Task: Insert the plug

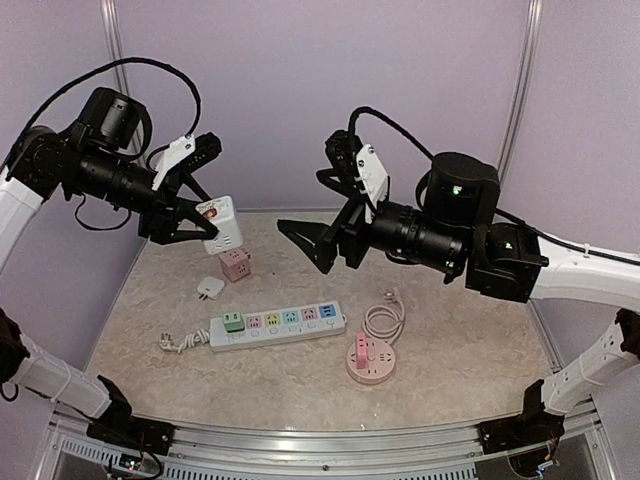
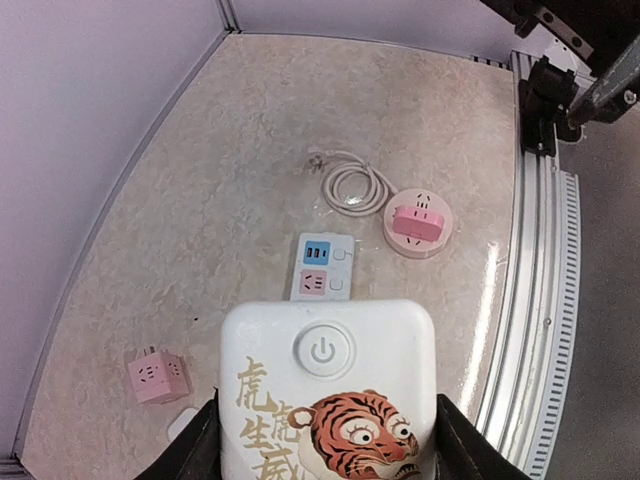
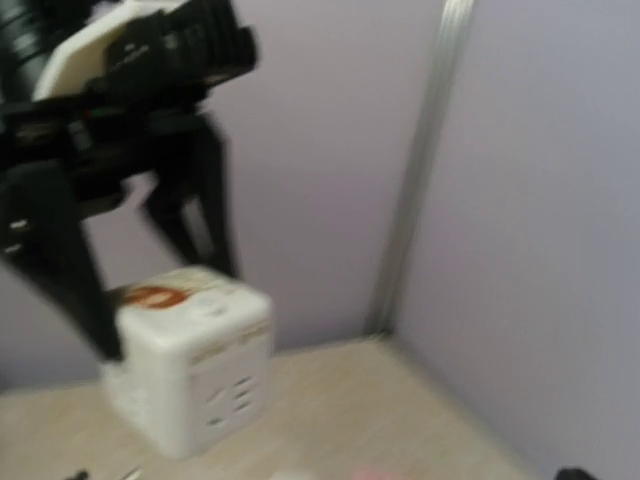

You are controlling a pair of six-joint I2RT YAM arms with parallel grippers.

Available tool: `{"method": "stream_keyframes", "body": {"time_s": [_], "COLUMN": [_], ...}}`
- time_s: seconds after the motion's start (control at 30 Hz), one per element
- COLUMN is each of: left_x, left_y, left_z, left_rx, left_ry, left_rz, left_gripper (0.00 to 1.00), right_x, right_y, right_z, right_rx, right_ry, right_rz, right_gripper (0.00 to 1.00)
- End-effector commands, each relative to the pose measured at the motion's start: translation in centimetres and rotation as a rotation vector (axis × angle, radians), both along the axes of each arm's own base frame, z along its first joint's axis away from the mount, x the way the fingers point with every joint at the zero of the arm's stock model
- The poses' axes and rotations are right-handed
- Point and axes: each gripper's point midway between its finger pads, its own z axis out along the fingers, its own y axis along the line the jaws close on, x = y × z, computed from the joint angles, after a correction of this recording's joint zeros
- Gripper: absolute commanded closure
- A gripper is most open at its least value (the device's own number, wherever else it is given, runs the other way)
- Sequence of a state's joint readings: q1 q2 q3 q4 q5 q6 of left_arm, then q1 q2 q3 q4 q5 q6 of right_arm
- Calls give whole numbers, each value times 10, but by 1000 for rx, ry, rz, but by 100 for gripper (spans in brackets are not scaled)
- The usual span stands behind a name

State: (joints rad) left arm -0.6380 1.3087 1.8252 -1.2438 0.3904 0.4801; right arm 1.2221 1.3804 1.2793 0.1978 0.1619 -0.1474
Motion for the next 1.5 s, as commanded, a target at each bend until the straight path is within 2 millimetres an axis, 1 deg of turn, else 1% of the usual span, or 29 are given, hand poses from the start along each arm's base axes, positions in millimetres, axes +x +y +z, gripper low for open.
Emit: {"method": "stream_keyframes", "body": {"time_s": [0.0, 0.1, 0.17, 0.23, 0.33, 0.4, 0.47, 0.53, 0.57, 0.6, 0.63, 0.67, 0.73, 0.8, 0.9, 1.03, 1.23, 1.37, 1.47], "left_x": [-12, -12, -6, 11, 45, 59, 65, 69, 71, 72, 74, 75, 77, 77, 76, 75, 75, 75, 75], "left_y": [-3, -6, -8, -10, -3, 1, 2, 2, 1, 0, 0, 0, 2, 3, 3, 2, 1, 2, 4], "left_z": [-8, -12, -12, -9, -1, 2, 4, 6, 5, 5, 3, 2, 0, 0, -2, -7, -6, -6, -7], "left_rx": [93, 112, 99, 61, -26, -85, -117, -141, -145, -147, -149, -155, -156, -160, -165, -164, -165, -149, -125], "left_ry": [-62, -57, -45, -44, -26, 16, 31, 51, 59, 60, 72, 84, 94, 101, 116, 133, 133, 111, 87], "left_rz": [-130, -128, -88, 21, 286, 418, 474, 509, 519, 520, 529, 540, 553, 553, 545, 546, 536, 517, 503], "left_gripper": [100, 100, 100, 100, 100, 100, 100, 100, 100, 100, 100, 100, 100, 100, 100, 100, 100, 100, 100], "right_x": [-26, -18, -12, -8, 8, 21, 33, 43, 47, 50, 51, 54, 58, 61, 68, 75, 89, 84, 80], "right_y": [1, -4, -7, -7, -9, -7, -1, 12, 20, 33, 41, 53, 68, 80, 92, 101, 108, 108, 101], "right_z": [-61, -63, -63, -62, -58, -54, -44, -41, -40, -47, -43, -49, -54, -55, -51, -41, -49, -51, -51], "right_rx": [-238, -249, -232, -205, -137, -83, -27, -8, -10, -31, -34, -51, -86, -98, -92, -80, -118, -141, -152], "right_ry": [219, 240, 249, 242, 253, 242, 225, 213, 207, 201, 187, 188, 153, 137, 113, 87, 62, 55, 53], "right_rz": [174, 133, 106, 85, -4, -68, -110, -141, -147, -142, -132, -124, -115, -112, -119, -142, -201, -173, -165], "right_gripper": [0, 0, 0, 0, 3, 6, 7, 7, 5, 2, 1, 0, 0, 0, 0, 0, 0, 0, 0]}}
